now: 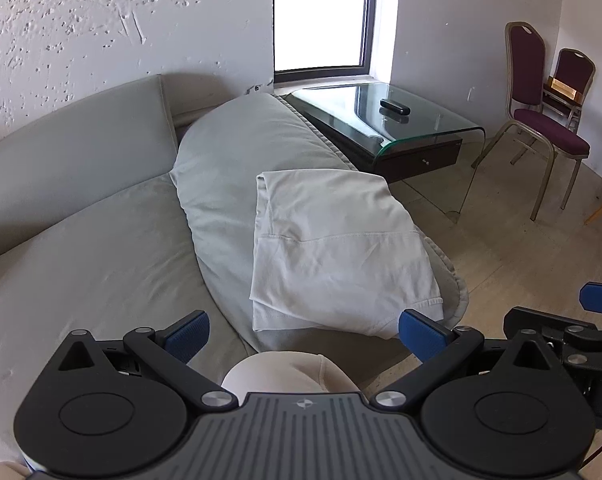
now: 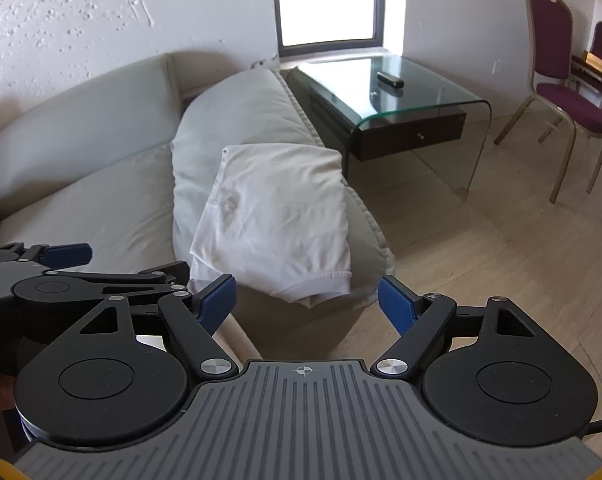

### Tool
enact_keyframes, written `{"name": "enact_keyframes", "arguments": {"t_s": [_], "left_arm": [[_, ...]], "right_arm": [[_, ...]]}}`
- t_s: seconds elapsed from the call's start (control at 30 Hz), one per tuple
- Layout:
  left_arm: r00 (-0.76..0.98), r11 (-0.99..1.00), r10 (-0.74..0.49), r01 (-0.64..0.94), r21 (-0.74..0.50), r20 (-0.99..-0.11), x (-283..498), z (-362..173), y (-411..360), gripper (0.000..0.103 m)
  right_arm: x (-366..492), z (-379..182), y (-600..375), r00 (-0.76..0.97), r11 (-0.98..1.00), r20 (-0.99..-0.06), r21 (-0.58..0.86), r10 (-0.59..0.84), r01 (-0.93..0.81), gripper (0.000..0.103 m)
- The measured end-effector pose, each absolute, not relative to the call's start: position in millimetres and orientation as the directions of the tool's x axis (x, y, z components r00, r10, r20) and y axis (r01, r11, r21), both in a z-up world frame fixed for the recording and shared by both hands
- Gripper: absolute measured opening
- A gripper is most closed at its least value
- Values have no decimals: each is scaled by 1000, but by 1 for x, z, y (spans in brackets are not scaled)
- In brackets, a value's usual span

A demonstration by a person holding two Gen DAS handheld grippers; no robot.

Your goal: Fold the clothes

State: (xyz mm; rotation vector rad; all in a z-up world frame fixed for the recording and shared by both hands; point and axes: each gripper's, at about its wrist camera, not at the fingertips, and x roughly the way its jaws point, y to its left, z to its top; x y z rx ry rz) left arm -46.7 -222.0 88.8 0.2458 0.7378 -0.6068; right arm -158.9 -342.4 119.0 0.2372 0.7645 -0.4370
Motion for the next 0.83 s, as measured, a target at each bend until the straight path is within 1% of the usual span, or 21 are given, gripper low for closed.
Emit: {"name": "enact_keyframes", "arguments": {"t_s": [0.83], "left_arm": [[564, 801, -417, 598, 4, -713, -43, 85, -226, 102]], "right_arm": [[-157, 115, -341, 622, 879, -722, 41, -303, 475, 83]]}}
